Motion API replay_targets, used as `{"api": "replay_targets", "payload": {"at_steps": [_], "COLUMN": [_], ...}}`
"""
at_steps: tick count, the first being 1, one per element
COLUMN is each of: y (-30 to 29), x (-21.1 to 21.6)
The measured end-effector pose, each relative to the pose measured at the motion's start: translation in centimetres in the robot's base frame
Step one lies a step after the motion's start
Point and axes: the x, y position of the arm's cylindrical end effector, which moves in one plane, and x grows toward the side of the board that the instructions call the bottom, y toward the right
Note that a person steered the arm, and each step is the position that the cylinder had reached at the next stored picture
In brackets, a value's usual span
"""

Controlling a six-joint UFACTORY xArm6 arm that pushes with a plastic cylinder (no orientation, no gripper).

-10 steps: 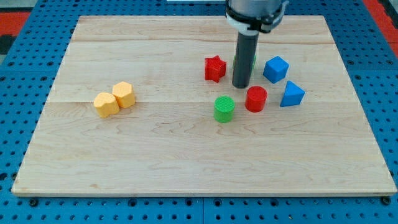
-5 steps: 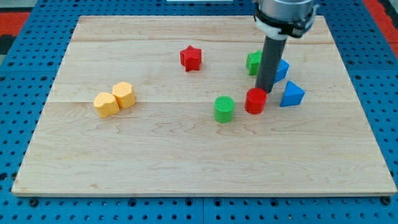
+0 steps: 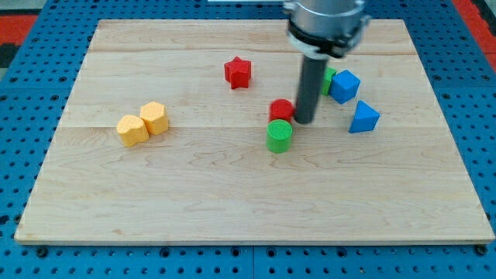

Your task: Push red blocks slightly towards top left

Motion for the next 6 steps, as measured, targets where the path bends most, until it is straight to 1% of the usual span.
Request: {"api": "replay_targets", "payload": {"at_steps": [1,2,3,4,5,6], "y": [-3.3,-4.5,-5.3,-5.9,-5.4,-2.1], "x": [0.9,2.7,0.8,-3.6,-4.7,-3.7]}}
